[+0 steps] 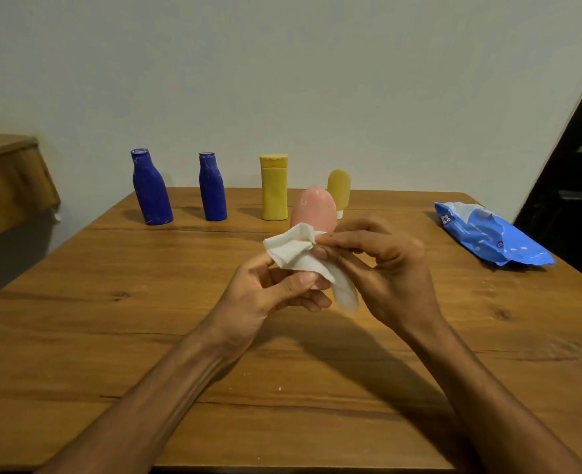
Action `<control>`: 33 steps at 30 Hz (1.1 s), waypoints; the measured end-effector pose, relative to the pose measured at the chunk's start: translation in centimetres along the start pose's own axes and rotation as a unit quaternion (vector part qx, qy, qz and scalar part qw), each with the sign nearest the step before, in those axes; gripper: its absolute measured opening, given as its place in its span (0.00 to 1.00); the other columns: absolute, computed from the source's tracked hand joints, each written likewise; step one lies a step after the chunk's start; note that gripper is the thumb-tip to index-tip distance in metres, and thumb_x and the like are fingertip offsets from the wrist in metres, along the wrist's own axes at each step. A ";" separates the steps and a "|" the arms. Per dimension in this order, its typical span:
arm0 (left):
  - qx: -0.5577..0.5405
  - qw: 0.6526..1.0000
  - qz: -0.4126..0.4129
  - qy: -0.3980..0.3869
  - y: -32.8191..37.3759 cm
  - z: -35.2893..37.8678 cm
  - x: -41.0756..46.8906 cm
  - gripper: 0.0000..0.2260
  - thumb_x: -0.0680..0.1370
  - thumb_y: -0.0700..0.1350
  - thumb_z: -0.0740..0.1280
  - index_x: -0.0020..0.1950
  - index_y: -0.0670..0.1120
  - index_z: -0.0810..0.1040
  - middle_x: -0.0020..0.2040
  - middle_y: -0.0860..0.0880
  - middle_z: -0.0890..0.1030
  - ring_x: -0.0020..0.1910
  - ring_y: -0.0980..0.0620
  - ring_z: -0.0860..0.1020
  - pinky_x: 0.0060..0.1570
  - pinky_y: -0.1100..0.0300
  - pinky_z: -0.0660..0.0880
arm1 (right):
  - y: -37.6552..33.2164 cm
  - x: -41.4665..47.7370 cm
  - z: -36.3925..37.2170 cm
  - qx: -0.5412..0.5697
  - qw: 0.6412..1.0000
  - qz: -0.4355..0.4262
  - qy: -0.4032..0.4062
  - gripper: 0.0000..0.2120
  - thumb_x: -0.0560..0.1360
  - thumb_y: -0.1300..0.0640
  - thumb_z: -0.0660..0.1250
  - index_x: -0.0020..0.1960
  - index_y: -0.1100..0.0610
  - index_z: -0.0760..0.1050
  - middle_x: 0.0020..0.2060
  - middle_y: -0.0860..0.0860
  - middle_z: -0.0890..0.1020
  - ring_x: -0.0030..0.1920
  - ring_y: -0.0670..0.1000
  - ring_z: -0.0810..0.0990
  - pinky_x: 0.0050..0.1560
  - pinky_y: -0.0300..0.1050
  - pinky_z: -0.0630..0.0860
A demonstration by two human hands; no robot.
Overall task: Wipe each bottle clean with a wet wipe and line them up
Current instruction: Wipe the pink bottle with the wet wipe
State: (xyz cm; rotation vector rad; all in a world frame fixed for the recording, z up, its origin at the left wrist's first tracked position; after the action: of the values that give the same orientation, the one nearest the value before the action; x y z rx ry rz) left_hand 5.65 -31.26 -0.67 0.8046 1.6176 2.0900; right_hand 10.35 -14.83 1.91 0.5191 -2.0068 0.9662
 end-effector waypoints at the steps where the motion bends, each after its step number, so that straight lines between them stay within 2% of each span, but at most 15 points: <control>1: -0.004 1.000 -0.002 -0.001 0.0 0.0 0.0 0.14 0.73 0.41 0.69 0.57 0.38 0.78 0.46 0.40 0.84 0.45 0.42 0.83 0.47 0.52 0.81 | 0.0 0.0 0.0 0.004 1.000 -0.001 -0.002 0.09 0.73 0.59 0.73 0.52 0.59 0.83 0.46 0.52 0.83 0.47 0.47 0.81 0.45 0.41 0.78; 7: 0.007 1.000 0.001 0.004 -0.1 -0.1 0.0 0.15 0.72 0.41 0.69 0.57 0.38 0.78 0.45 0.40 0.84 0.42 0.43 0.82 0.46 0.51 0.81 | -0.2 -0.1 0.1 -0.011 1.000 -0.012 -0.008 0.08 0.73 0.59 0.72 0.52 0.59 0.83 0.45 0.52 0.83 0.46 0.46 0.81 0.44 0.37 0.77; 10: 0.016 1.000 -0.014 -0.007 0.0 -0.4 0.1 0.18 0.71 0.41 0.70 0.60 0.42 0.77 0.46 0.40 0.84 0.40 0.45 0.82 0.45 0.52 0.81 | -0.2 -0.2 0.1 -0.029 0.999 0.000 0.035 0.09 0.72 0.62 0.74 0.51 0.60 0.83 0.45 0.52 0.83 0.46 0.46 0.81 0.44 0.36 0.77; 13: 0.018 0.999 -0.030 -0.021 0.1 -0.1 0.2 0.23 0.70 0.42 0.72 0.65 0.46 0.74 0.46 0.39 0.84 0.39 0.45 0.82 0.45 0.52 0.80 | -0.3 -0.2 0.0 -0.037 0.994 0.022 0.096 0.09 0.73 0.60 0.72 0.53 0.60 0.82 0.46 0.53 0.83 0.46 0.46 0.81 0.44 0.33 0.76; 18: 0.045 0.999 -0.020 0.000 0.1 -0.1 0.2 0.23 0.69 0.42 0.72 0.64 0.46 0.74 0.45 0.40 0.84 0.39 0.47 0.81 0.46 0.51 0.80 | -0.3 -0.5 0.5 -0.066 0.995 -0.002 0.073 0.09 0.73 0.62 0.73 0.53 0.60 0.82 0.46 0.53 0.82 0.46 0.47 0.80 0.45 0.30 0.74; 22: 0.075 0.997 -0.023 -0.016 -0.1 0.2 0.2 0.23 0.70 0.42 0.73 0.64 0.51 0.73 0.48 0.36 0.83 0.40 0.44 0.81 0.46 0.50 0.80 | -0.3 0.0 -0.5 -0.084 0.988 0.013 0.130 0.10 0.73 0.61 0.71 0.54 0.62 0.82 0.45 0.54 0.82 0.46 0.43 0.78 0.44 0.27 0.71; 25: 0.106 0.994 0.000 -0.003 -0.4 0.3 0.3 0.24 0.70 0.43 0.73 0.65 0.49 0.73 0.47 0.37 0.84 0.44 0.39 0.82 0.49 0.46 0.80 | -0.5 -0.3 0.1 -0.088 0.993 -0.014 0.083 0.10 0.73 0.63 0.72 0.54 0.62 0.82 0.46 0.56 0.81 0.47 0.48 0.79 0.45 0.31 0.73; 27: 0.123 0.992 0.007 0.002 -0.5 0.1 0.3 0.24 0.70 0.43 0.73 0.66 0.48 0.73 0.45 0.40 0.84 0.46 0.39 0.83 0.50 0.44 0.80 | -0.4 -0.4 0.4 -0.104 0.992 -0.024 0.064 0.10 0.73 0.62 0.72 0.54 0.60 0.82 0.47 0.56 0.81 0.47 0.51 0.80 0.45 0.34 0.75; 30: 0.138 0.990 0.010 -0.005 -0.7 0.1 0.4 0.28 0.71 0.43 0.73 0.70 0.47 0.71 0.45 0.41 0.84 0.40 0.42 0.82 0.46 0.48 0.81 | -0.3 -0.3 -0.2 -0.128 0.985 -0.002 0.112 0.09 0.74 0.62 0.72 0.54 0.60 0.82 0.46 0.55 0.81 0.47 0.51 0.79 0.44 0.34 0.73; 33: 0.144 0.989 0.012 -0.007 -0.9 0.2 0.4 0.27 0.72 0.42 0.73 0.70 0.49 0.71 0.51 0.42 0.83 0.45 0.42 0.83 0.47 0.47 0.81 | -0.5 -0.5 0.5 -0.144 0.984 -0.005 0.101 0.09 0.76 0.60 0.70 0.55 0.61 0.82 0.46 0.54 0.80 0.46 0.52 0.78 0.41 0.47 0.77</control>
State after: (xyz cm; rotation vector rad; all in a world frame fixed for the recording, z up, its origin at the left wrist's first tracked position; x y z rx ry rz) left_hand 5.39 -30.60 -1.45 0.9316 1.9404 1.8853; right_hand 10.67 -15.57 1.57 0.2609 -1.9139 0.6769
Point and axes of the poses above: each hand's wrist, its own x-axis towards the middle knuckle, its own z-axis out of the palm, y = z × x, the point moved 2 cm from there along x, towards the middle knuckle
